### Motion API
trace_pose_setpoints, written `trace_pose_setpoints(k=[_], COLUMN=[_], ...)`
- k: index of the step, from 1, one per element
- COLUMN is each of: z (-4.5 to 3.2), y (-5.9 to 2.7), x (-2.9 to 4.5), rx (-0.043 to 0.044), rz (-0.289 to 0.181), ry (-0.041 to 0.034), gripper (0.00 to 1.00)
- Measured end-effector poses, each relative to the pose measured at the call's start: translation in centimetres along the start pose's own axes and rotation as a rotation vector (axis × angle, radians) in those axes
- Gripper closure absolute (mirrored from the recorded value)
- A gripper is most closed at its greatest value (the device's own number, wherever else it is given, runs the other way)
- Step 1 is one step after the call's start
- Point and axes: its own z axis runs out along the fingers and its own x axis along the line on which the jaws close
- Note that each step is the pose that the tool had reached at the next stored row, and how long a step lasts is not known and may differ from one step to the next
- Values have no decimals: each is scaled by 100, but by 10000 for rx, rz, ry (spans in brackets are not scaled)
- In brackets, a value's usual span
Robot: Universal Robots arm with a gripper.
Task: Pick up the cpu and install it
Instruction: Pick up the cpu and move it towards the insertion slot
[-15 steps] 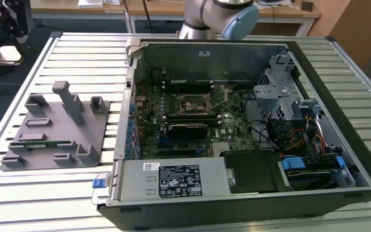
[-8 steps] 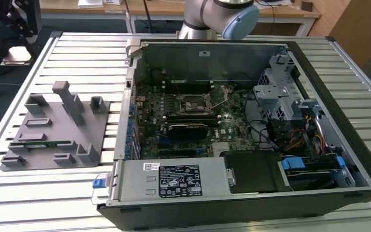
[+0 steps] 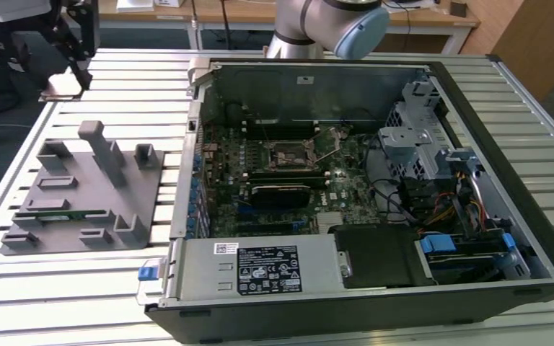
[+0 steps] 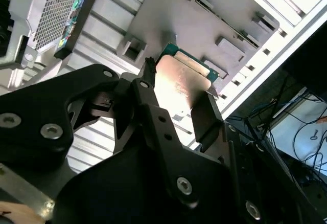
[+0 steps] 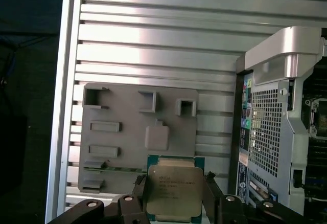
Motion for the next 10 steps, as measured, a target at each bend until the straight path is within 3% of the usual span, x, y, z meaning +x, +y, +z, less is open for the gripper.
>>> trace_pose_setpoints(k=[3,8,10], z=[14,17,18], y=[-5,-6,-10], x=[-133,-160,-209], rx=[-1,-1,1], rz=[1,0,0], ry=[-3,-7,-16], gripper=[47,47,47])
